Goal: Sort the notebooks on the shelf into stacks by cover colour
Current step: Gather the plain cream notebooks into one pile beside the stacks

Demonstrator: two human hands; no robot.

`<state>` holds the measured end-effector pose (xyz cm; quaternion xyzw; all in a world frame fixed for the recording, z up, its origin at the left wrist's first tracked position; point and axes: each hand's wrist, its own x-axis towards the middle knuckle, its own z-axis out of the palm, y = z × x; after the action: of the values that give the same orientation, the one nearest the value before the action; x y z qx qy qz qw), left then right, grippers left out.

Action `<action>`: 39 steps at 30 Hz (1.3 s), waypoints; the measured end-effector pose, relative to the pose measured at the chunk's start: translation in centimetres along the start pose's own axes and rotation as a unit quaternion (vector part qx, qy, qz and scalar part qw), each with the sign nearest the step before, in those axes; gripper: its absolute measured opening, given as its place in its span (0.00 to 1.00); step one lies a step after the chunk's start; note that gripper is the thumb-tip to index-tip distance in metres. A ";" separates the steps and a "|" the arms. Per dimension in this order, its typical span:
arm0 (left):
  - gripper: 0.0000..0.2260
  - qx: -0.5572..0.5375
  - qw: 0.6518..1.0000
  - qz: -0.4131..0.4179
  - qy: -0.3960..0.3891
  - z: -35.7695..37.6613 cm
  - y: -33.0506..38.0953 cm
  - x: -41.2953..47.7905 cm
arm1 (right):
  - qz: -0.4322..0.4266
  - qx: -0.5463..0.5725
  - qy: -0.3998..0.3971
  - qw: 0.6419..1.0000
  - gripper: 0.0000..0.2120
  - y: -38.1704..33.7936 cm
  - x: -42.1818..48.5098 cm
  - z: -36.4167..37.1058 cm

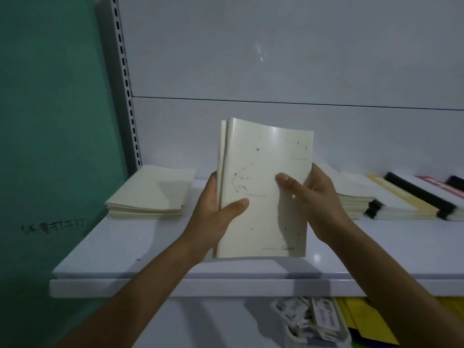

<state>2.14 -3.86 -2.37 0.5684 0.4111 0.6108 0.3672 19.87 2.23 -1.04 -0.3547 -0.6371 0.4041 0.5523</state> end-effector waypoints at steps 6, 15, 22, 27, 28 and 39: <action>0.14 -0.039 0.998 -0.031 0.046 5.7 -0.3 2.2 | 0.012 0.014 -0.012 1.000 0.23 1.1 -0.2 -5.8; 0.22 -0.025 0.998 -0.004 0.056 15.3 -1.5 5.8 | -0.016 0.003 0.064 0.998 0.08 2.3 1.6 -14.9; 0.14 0.089 0.994 0.063 0.031 17.5 -2.7 8.7 | 0.120 0.105 0.073 0.985 0.08 1.7 9.0 -18.4; 0.18 0.177 0.980 0.039 0.081 17.2 -5.0 9.8 | 0.251 0.023 -0.015 0.968 0.11 3.8 12.8 -19.0; 0.19 0.201 0.976 0.032 0.077 17.0 -5.4 9.9 | 0.252 -0.002 -0.026 0.967 0.12 4.1 13.1 -18.8; 0.18 0.355 0.921 0.152 0.053 16.0 -9.4 10.8 | 0.207 -0.066 -0.045 0.975 0.14 8.7 13.7 -17.7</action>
<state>17.01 11.06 -6.55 0.6843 0.5281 0.5023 0.0215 35.53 20.33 -2.07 -0.4959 -0.5992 0.4829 0.4024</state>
